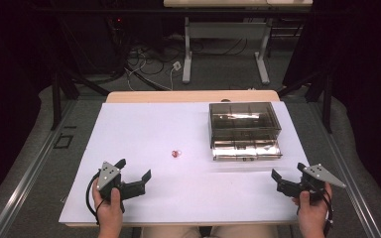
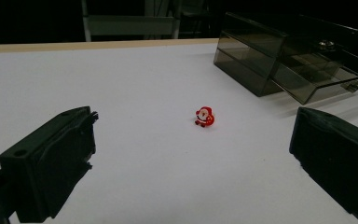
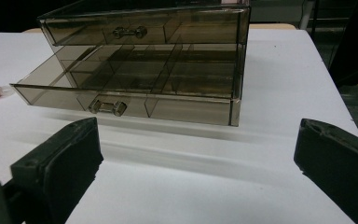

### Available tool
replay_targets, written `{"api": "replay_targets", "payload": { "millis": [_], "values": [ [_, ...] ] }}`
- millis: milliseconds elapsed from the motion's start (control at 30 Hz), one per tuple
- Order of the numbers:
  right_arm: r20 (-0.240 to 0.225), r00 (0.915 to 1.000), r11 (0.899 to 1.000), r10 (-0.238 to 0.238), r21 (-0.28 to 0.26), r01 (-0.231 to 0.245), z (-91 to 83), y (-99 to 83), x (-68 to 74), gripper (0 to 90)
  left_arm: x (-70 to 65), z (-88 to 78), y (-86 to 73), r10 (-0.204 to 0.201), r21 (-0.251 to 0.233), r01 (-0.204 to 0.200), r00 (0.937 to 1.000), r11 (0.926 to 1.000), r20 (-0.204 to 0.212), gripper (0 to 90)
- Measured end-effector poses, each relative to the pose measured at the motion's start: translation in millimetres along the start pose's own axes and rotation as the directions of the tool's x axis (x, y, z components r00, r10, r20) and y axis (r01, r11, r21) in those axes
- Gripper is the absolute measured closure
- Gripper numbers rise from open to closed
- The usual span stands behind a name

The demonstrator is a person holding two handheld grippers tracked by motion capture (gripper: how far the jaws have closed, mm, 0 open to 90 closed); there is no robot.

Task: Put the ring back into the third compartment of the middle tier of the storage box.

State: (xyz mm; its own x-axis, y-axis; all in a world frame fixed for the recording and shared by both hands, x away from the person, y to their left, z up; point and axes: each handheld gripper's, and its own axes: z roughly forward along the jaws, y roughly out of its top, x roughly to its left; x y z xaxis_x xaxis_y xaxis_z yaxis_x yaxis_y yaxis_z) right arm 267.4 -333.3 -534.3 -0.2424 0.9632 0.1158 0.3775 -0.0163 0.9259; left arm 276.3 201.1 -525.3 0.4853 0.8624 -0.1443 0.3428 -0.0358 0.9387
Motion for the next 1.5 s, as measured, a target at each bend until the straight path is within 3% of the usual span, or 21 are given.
{"api": "replay_targets", "payload": {
  "millis": [167,400,500,533,567,600,900,1167,1233,1267,1500],
  "values": [
    [0.007,0.9998,1.000,-0.019,-0.001,0.019,-1.2,-0.3,0.4,0.3,-2.1,5.4,1.7,-0.023,-0.005,0.023,0.9997,0.9997,-0.009,0.1],
    [-0.002,1.0000,1.000,-0.009,0.008,0.009,-2.0,-1.6,2.0,0.0,-6.5,10.5,3.9,-0.065,-0.013,0.065,0.9973,0.9978,-0.035,0.1],
    [0.009,0.9999,1.000,-0.010,0.022,0.010,-1.2,-1.6,4.1,0.0,-6.8,11.8,4.4,-0.073,-0.004,0.073,0.9963,0.9973,-0.045,0.1],
    [0.036,0.9990,1.000,-0.025,-0.011,0.025,3.3,-2.3,7.5,0.0,-7.3,13.1,4.2,-0.082,-0.004,0.082,0.9952,0.9966,-0.053,0.1],
    [0.036,0.9990,1.000,-0.025,-0.011,0.025,3.3,-2.3,7.5,0.0,-7.3,13.4,4.3,-0.082,0.005,0.082,0.9952,0.9966,-0.054,0.1],
    [0.025,0.9990,0.999,-0.038,0.023,0.037,1.0,-1.2,8.1,0.0,-7.6,13.9,4.1,-0.083,0.007,0.083,0.9949,0.9965,-0.058,0.1],
    [0.014,0.9996,0.999,-0.025,0.021,0.025,0.8,-1.6,11.2,0.0,-14.2,15.9,4.7,-0.073,0.017,0.074,0.9965,0.9971,-0.041,0.3],
    [0.016,0.9998,0.999,-0.007,0.034,0.007,2.7,-2.3,10.7,0.3,-19.7,21.2,4.0,-0.060,0.056,0.060,0.9982,0.9966,-0.010,0.2],
    [0.022,0.9997,1.000,-0.004,0.028,0.004,1.9,-2.4,10.6,0.7,-20.7,22.2,4.2,-0.060,0.058,0.060,0.9982,0.9965,-0.007,0.2],
    [0.017,0.9998,1.000,0.013,-0.004,-0.013,3.5,-2.9,11.6,0.7,-21.3,22.9,4.4,-0.057,0.059,0.058,0.9983,0.9966,-0.007,0.2],
    [0.018,0.9997,1.000,0.015,0.000,-0.015,2.1,-1.6,13.7,2.2,-26.1,25.2,6.6,-0.048,0.045,0.049,0.9986,0.9978,-0.023,0.3]
  ]
}}
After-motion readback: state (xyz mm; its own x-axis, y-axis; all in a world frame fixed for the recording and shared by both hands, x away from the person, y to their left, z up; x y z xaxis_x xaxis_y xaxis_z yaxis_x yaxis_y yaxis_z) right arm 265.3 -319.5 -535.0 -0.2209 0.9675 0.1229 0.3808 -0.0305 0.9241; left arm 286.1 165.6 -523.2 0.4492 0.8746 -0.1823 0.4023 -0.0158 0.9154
